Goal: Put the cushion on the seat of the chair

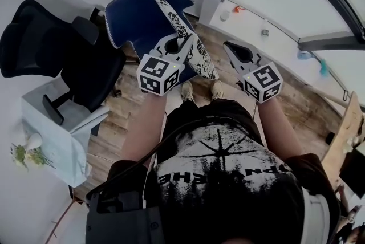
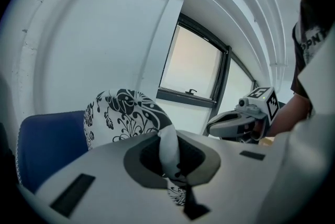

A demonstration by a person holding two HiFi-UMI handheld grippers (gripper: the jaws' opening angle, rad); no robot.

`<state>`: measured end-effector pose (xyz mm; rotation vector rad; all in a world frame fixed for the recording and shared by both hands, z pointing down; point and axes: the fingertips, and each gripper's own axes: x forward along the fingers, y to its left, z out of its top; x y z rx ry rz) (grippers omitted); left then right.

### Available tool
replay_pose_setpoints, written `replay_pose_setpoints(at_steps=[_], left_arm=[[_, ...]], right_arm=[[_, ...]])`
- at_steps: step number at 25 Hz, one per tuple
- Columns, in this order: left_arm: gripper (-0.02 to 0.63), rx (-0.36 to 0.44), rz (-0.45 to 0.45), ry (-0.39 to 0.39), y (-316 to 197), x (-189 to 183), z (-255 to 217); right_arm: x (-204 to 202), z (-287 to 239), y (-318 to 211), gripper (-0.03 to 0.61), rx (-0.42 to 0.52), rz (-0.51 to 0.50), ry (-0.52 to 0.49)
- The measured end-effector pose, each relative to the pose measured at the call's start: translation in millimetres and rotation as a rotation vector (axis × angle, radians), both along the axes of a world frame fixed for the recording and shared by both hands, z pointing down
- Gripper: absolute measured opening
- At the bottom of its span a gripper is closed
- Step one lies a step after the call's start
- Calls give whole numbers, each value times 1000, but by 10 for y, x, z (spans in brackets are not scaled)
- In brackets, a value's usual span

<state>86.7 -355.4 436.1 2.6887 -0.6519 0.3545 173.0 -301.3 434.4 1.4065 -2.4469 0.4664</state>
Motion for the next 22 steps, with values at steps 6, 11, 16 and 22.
replay_pose_setpoints(at_steps=[6, 11, 16, 22], left_arm=[[23, -47, -20, 13, 27, 216, 235], [23, -117, -89, 36, -9, 87, 619], [23, -180, -144, -43, -42, -153, 1364], [23, -258, -248, -161, 3, -681, 2191]], right_arm=[[258, 276, 50, 20, -53, -2, -7], [175, 538, 52, 20, -97, -47, 1], [41, 814, 22, 20, -132, -114, 25], [-163, 1093, -108, 20, -109, -163, 72]])
